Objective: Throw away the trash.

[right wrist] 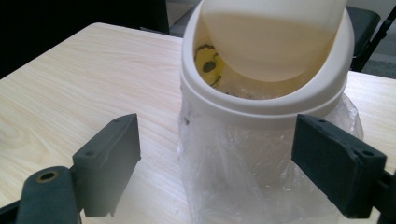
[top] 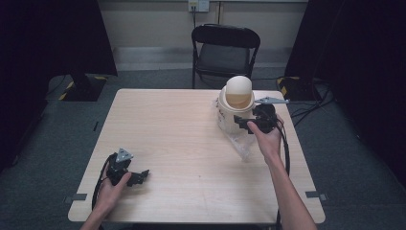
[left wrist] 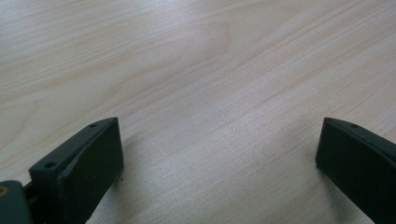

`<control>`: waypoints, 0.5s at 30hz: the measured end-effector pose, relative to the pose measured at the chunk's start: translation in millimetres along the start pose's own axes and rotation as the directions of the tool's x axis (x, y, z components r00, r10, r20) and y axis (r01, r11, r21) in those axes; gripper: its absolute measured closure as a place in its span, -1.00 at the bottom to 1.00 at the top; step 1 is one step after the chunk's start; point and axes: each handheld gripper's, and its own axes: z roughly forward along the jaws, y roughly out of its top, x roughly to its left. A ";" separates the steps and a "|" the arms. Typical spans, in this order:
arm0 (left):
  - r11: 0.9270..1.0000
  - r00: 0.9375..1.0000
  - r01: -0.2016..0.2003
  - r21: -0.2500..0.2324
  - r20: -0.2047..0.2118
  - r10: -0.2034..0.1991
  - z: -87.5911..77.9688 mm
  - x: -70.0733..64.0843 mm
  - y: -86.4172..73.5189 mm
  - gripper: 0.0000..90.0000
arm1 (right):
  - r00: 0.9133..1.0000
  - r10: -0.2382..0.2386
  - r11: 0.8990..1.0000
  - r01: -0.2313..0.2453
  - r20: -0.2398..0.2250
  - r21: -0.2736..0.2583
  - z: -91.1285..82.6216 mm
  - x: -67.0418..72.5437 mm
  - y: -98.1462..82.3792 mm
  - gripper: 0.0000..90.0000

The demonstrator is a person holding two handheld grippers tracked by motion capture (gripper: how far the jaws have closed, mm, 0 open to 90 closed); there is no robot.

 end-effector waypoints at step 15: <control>1.000 1.000 0.001 0.000 -0.001 -0.001 -0.1 -0.1 -0.1 -0.99 | 1.000 -0.026 1.000 0.026 -0.003 -0.007 -24.2 14.2 -20.7 -0.66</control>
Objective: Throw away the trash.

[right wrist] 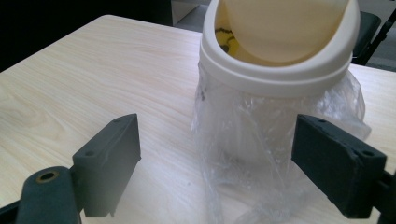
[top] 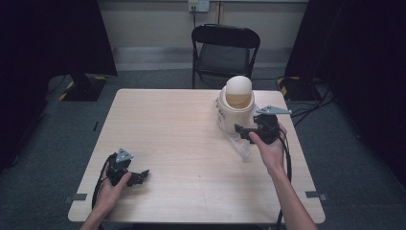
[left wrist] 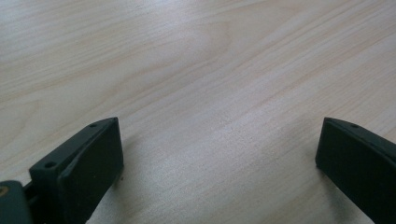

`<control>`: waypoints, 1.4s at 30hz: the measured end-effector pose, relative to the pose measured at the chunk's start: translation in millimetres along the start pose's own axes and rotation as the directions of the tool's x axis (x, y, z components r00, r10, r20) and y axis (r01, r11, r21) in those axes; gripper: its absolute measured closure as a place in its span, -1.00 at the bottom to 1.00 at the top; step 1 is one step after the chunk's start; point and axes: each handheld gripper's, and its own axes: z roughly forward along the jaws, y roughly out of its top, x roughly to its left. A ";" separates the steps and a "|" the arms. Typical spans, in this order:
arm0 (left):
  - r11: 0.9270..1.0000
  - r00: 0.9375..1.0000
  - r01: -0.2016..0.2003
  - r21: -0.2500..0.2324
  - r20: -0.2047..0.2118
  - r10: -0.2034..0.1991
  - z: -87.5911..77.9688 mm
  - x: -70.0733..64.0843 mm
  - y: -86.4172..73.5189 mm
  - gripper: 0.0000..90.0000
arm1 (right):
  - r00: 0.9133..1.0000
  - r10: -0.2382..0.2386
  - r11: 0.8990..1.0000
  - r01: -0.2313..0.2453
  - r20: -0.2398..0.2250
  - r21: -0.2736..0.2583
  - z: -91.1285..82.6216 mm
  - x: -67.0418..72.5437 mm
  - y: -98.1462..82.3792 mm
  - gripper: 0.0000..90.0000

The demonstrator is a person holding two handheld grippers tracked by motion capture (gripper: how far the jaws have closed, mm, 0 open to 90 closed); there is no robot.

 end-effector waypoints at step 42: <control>1.000 1.000 0.000 0.001 -0.008 0.000 -0.6 -0.2 -0.2 -0.99 | 1.000 0.014 0.978 -0.016 0.011 0.209 -11.9 13.9 -141.6 -0.64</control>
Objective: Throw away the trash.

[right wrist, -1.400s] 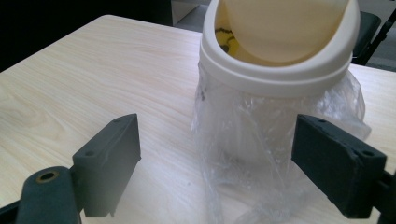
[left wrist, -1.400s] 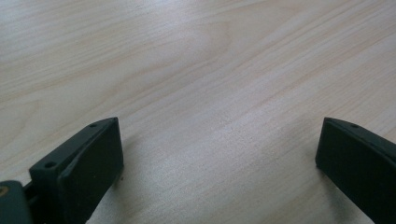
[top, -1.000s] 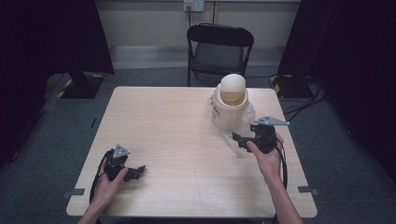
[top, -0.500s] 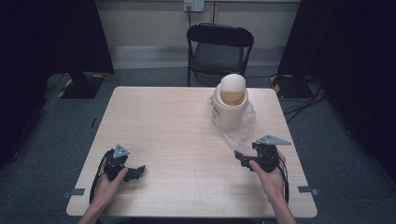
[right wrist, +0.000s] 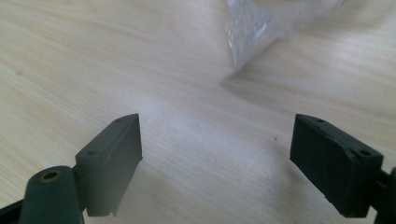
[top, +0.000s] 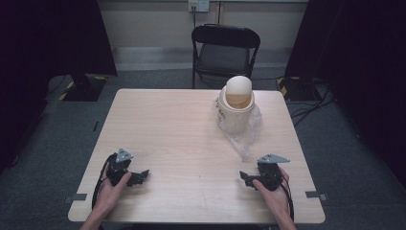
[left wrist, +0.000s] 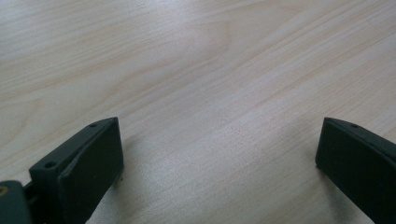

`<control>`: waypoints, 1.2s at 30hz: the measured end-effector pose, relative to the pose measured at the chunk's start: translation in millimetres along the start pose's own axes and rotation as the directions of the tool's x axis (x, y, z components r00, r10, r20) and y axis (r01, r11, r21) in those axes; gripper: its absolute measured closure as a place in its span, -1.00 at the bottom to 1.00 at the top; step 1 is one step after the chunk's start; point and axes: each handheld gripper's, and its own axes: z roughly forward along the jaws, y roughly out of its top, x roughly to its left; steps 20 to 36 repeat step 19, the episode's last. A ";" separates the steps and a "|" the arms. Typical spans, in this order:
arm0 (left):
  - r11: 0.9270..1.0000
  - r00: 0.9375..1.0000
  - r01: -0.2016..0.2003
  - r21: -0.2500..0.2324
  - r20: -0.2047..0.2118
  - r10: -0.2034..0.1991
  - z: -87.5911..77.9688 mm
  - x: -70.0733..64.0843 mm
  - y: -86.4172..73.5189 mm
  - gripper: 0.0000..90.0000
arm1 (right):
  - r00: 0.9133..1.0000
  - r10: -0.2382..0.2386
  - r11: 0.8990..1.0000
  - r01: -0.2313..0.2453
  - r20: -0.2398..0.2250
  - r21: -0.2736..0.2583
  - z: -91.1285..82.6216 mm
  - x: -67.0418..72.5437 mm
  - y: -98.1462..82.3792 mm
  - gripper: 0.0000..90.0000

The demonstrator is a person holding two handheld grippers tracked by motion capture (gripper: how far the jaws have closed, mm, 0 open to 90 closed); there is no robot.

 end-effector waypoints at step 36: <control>1.000 1.000 0.000 0.000 0.003 0.000 -0.1 0.0 -0.1 -0.99 | 0.995 -0.056 0.998 0.056 0.081 -0.002 9.5 0.9 -6.3 -0.66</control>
